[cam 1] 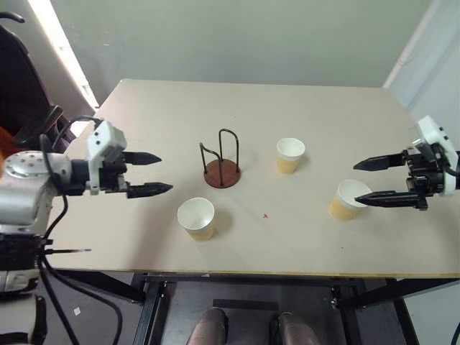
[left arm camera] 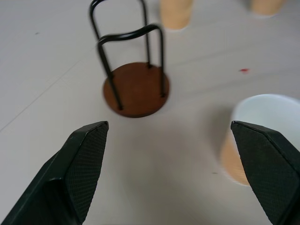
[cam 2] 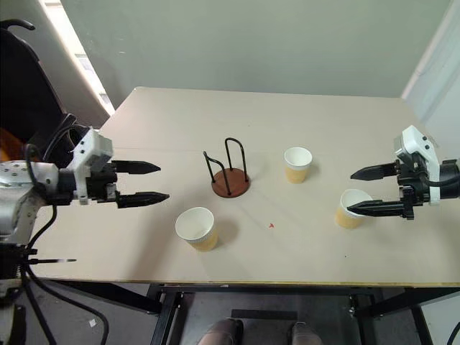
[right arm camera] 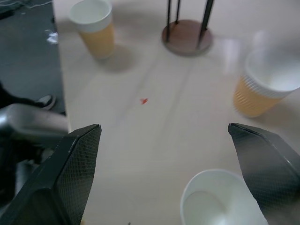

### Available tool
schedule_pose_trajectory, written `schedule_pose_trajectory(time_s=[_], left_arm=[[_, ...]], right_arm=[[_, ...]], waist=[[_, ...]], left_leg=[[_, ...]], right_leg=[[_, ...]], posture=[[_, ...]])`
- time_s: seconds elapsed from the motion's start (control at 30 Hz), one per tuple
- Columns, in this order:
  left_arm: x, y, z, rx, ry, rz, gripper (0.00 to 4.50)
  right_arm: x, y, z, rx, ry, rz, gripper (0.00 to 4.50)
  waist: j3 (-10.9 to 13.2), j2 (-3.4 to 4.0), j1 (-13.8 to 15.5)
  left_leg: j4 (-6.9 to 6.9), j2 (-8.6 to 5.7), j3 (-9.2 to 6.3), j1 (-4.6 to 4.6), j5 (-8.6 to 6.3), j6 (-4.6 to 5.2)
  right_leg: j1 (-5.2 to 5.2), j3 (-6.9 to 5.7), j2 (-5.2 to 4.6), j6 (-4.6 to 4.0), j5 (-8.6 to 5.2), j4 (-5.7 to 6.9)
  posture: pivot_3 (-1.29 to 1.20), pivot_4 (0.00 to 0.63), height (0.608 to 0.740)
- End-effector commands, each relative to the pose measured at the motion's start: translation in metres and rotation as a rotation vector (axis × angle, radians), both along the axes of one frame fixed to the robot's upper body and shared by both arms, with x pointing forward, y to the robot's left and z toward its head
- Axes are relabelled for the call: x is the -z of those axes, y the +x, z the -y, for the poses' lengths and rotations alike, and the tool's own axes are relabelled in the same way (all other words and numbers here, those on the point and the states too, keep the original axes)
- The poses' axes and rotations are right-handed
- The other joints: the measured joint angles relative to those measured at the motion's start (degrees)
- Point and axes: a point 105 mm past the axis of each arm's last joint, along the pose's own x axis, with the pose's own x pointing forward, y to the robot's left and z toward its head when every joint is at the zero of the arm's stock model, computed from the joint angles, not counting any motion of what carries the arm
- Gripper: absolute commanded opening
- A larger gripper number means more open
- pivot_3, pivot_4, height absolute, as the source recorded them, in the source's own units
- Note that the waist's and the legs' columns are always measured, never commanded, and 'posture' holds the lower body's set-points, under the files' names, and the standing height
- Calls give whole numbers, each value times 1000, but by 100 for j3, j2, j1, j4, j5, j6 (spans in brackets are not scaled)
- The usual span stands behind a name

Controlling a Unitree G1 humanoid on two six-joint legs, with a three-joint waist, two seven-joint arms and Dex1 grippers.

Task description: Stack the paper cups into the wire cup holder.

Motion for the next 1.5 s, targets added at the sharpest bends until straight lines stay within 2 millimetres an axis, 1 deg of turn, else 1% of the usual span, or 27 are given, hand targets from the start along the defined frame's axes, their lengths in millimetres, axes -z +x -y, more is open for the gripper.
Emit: schedule_pose_trajectory(time_s=[0.03,0.17,0.27,0.4,0.53,0.63,0.73,0.83,1.0,1.07,1.13,1.23,1.37,1.47,1.5], left_arm=[[-10,12,-1,-50,21,80,4477],[-5,22,5,-99,4,113,4477],[-2,31,12,-137,-14,133,4477],[1,42,26,-152,-50,148,4477],[-1,56,40,-156,-63,177,4477],[-2,65,52,-141,-59,188,4477],[-1,75,60,-138,-47,204,4477],[1,81,75,-91,-31,211,4477],[5,89,87,-70,-12,221,4477],[8,90,89,-59,-15,218,4117],[9,90,88,-58,-15,218,3596],[11,90,85,-63,-14,215,2449],[10,88,81,-61,-24,210,1097],[6,82,88,-8,-67,195,64],[3,77,95,36,-87,190,23]], right_arm=[[-18,-1,-7,9,21,82,4500],[-21,3,-12,50,39,126,4500],[-26,6,-21,60,73,162,4500],[-24,3,-35,33,91,163,4500],[-24,0,-44,23,105,173,4500],[-26,-3,-50,20,118,182,4500],[-25,-6,-53,22,119,185,4500],[-26,-7,-53,35,120,190,4500],[-26,-9,-49,63,115,192,4500],[-26,-10,-48,73,114,193,4500],[-26,-10,-48,78,115,193,4500],[-26,-10,-46,87,114,194,4500],[-26,-9,-45,92,109,197,4500],[-25,-9,-45,88,105,191,4500],[-24,-11,-44,80,97,180,4500]], waist=[[0,-2,-1],[0,-2,-1],[0,-2,-1],[0,-2,14],[1,-4,21],[1,-4,23],[1,-4,24],[1,-5,30],[2,-5,37],[2,-5,41],[2,-6,43],[2,-6,43],[2,-6,47],[2,-6,50],[2,-6,49]], left_leg=[[0,0,0,0,0,0],[0,-1,0,0,-1,1],[0,-1,0,-2,-1,2],[2,-3,-1,0,3,5],[10,-6,-3,-1,5,7],[19,-8,-3,-1,5,8],[24,-10,-4,-1,6,10],[28,-11,-4,-2,6,12],[36,-14,-2,-6,3,17],[36,-14,1,-6,2,19],[36,-16,2,-8,3,17],[39,-17,3,-10,3,17],[45,-21,2,-12,3,18],[49,-23,2,-14,3,19],[51,-23,1,-14,3,20]], right_leg=[[0,0,0,0,0,0],[2,-2,0,4,1,-1],[2,-1,0,12,4,-3],[6,-3,0,31,14,-2],[12,-2,0,31,15,-3],[18,-2,0,58,30,-4],[20,0,-1,78,42,-5],[23,0,-2,80,43,-8],[25,1,-3,92,45,-13],[25,2,-2,98,44,-14],[25,3,-2,104,43,-14],[25,5,-1,110,42,-15],[25,8,-1,115,41,-14],[25,10,0,117,40,-14],[27,10,0,118,40,-14]], posture=[[0,150,740],[0,150,740],[0,150,740],[0,150,740],[0,150,740],[0,150,740],[0,150,740],[0,150,740],[0,150,740],[0,150,740],[0,150,740],[0,150,740],[0,150,740],[0,150,740],[0,150,740]])
